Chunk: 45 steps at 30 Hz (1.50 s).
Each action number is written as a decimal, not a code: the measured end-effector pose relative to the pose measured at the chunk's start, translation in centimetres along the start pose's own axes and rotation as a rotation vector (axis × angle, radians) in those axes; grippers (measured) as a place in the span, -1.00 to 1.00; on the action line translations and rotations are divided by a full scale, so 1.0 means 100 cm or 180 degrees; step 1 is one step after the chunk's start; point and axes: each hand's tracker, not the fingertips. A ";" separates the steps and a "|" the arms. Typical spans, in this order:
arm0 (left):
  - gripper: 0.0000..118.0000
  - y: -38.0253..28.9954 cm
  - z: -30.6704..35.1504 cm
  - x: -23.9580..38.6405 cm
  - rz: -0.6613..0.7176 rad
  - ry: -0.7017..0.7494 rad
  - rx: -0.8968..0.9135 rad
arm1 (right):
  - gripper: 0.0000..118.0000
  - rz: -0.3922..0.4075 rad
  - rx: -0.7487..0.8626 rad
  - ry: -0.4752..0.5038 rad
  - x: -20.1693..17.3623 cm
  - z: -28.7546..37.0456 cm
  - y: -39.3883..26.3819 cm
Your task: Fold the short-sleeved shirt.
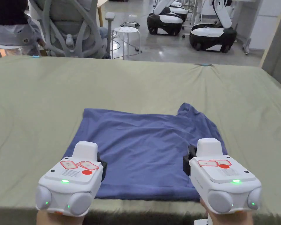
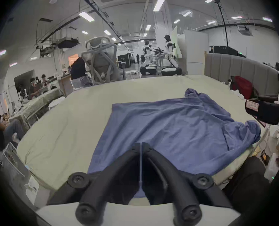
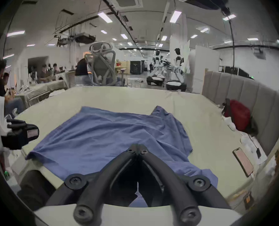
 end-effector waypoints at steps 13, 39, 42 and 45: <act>0.14 -0.090 0.027 -0.102 0.0252 0.0002 -0.0713 | -1.00 0.0056 -0.0312 0.0077 -0.017 -0.018 -0.025; -0.96 -0.071 -0.006 -0.078 0.0169 0.0068 -0.0813 | 1.00 -0.0110 -0.0613 -0.0694 0.127 0.029 -0.057; -0.96 -0.069 -0.004 -0.075 0.0150 0.0083 -0.0815 | 0.79 -0.0341 -0.0874 -0.0555 0.137 0.008 -0.070; -0.96 -0.069 -0.002 -0.076 0.0161 0.0094 -0.0825 | 0.62 -0.0492 -0.0978 -0.0398 0.145 -0.011 -0.081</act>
